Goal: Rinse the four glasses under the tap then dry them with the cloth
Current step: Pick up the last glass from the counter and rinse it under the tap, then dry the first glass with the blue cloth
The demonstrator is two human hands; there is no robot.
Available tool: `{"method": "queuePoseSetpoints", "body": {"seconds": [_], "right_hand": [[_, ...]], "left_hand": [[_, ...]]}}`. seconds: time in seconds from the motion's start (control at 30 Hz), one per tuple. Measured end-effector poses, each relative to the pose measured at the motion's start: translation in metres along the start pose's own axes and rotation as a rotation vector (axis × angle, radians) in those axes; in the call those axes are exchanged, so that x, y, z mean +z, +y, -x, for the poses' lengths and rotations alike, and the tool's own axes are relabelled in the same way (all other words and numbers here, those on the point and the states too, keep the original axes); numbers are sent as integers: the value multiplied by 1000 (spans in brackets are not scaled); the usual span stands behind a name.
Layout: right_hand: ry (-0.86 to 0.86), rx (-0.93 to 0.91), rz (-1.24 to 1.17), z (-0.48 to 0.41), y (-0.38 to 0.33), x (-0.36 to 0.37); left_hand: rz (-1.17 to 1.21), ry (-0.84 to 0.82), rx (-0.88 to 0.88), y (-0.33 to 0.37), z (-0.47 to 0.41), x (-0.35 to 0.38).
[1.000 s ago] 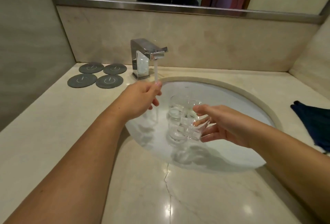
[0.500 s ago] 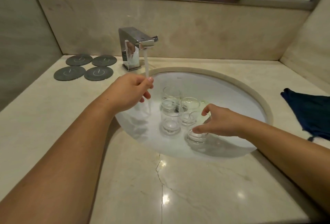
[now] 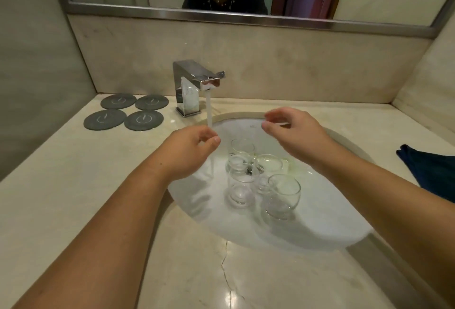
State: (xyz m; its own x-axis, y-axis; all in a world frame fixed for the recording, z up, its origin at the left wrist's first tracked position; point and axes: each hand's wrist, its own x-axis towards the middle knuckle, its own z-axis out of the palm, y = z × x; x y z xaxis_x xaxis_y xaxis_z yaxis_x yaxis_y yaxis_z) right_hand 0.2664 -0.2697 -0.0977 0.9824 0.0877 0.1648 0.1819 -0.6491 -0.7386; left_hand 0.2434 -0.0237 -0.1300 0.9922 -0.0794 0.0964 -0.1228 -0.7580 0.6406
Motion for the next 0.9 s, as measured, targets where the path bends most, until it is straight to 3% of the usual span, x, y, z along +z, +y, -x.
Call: {"method": "queuePoseSetpoints", "body": {"seconds": [0.23,0.53,0.7,0.9], "right_hand": [[-62,-63,-121,-64,-52,53],[-82,45,-398,-108,-66,72],[-170,24,-397,-98,-61,60],[-176,-80,-249,-45,-38,24]], "left_hand": [[-251,94,-68,-2,-2,-1],[-225,114,-77,-8,-6,0],[-189,118,-29,-7,-5,4],[-141,23,149,4,2,2]]}}
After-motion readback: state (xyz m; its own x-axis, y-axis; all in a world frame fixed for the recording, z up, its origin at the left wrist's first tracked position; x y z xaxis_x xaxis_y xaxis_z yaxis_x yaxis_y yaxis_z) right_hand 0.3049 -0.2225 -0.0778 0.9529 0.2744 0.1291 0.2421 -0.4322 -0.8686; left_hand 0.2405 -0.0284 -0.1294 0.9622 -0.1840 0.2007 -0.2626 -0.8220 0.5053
